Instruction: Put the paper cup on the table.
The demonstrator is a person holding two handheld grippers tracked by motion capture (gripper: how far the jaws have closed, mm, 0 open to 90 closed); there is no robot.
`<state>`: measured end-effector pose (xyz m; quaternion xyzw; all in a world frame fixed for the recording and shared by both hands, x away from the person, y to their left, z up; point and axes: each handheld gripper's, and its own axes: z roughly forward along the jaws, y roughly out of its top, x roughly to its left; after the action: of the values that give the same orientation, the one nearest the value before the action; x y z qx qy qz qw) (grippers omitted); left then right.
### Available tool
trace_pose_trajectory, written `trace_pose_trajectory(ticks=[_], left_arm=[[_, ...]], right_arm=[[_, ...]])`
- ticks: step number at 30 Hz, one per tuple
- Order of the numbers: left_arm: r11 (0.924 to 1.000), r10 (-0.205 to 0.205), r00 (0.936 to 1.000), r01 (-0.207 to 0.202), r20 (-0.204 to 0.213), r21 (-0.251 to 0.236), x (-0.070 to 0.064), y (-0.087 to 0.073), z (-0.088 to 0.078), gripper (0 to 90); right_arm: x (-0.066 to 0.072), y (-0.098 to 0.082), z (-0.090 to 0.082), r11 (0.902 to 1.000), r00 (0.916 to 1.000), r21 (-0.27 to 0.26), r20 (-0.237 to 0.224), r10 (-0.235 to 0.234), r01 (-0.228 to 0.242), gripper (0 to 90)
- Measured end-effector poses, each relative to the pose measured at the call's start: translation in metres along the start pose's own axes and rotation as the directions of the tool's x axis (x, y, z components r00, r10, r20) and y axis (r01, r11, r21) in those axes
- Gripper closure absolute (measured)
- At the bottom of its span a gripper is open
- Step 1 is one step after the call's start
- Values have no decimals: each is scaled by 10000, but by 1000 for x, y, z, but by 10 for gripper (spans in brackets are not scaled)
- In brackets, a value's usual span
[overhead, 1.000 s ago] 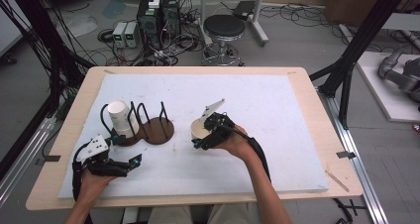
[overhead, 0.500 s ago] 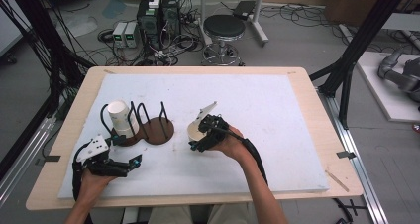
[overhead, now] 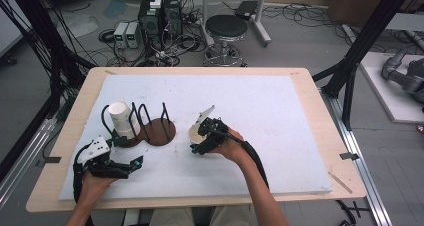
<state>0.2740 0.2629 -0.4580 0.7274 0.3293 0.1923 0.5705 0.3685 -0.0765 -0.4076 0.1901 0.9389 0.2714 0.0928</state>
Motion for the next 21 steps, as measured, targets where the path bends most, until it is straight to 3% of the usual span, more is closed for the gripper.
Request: trace_pose_trajectory(ticks=[6, 13, 21], left_arm=[[10000, -5, 10000, 5, -11, -9, 0, 0, 0, 18], [10000, 7, 10000, -7, -10, 27, 0, 0, 0, 18], [10000, 0, 10000, -1, 22, 14, 1, 0, 0, 18]], right_arm=[[0, 0, 0, 10000, 10000, 0, 2, -20, 20, 276], [0, -2, 3, 9999, 9999, 23, -16, 122, -122, 151], [-1, -7, 5, 9994, 9994, -77, 19, 334, -334, 138]])
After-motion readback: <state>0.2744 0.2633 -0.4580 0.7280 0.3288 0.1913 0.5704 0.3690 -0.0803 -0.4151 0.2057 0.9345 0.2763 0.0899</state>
